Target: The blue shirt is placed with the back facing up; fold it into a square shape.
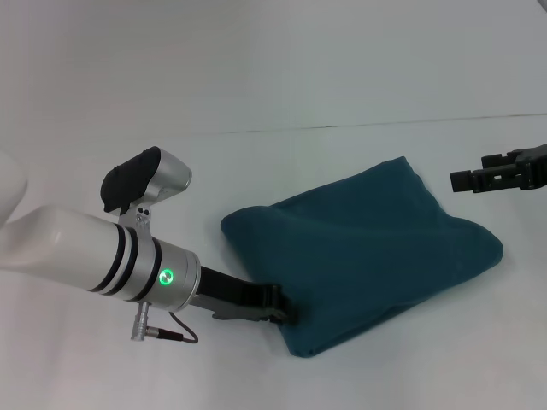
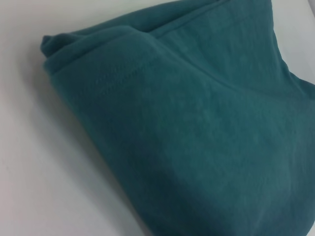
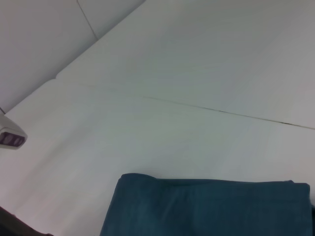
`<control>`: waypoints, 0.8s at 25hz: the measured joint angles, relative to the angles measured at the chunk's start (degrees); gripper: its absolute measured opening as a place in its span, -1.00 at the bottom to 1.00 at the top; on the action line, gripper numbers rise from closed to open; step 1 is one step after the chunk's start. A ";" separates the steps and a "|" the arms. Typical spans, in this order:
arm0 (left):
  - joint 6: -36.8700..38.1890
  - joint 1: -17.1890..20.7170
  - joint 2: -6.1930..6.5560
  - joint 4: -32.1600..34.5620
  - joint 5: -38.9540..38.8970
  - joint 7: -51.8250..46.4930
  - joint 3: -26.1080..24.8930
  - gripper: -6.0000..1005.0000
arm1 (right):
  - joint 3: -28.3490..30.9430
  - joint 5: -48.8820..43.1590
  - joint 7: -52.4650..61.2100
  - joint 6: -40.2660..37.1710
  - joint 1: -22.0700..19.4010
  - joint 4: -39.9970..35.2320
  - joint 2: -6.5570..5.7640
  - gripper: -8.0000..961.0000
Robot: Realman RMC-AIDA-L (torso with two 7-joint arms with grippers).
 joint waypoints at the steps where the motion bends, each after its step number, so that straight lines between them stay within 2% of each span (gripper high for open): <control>1: 0.01 0.02 0.00 0.00 -0.03 0.00 -0.01 -0.43 | 0.03 0.00 0.00 0.00 0.00 0.00 0.00 0.93; 3: 0.01 0.24 -0.03 -0.02 -0.17 0.18 -0.26 -0.83 | 0.13 0.00 0.00 -0.01 0.00 0.00 0.00 0.93; 13: 2.33 0.91 0.45 0.40 -1.36 2.62 -0.55 -0.95 | 0.93 0.00 -0.22 -0.04 -0.17 0.00 0.00 0.93; 15: 3.37 1.35 1.08 1.03 -1.16 2.85 -0.64 -0.96 | 1.25 0.20 -0.40 -0.04 -0.21 0.00 0.00 0.93; 20: 5.79 2.82 3.63 3.00 -0.87 3.92 -1.87 -0.96 | 1.44 0.85 -0.72 -0.03 -0.53 0.00 0.00 0.93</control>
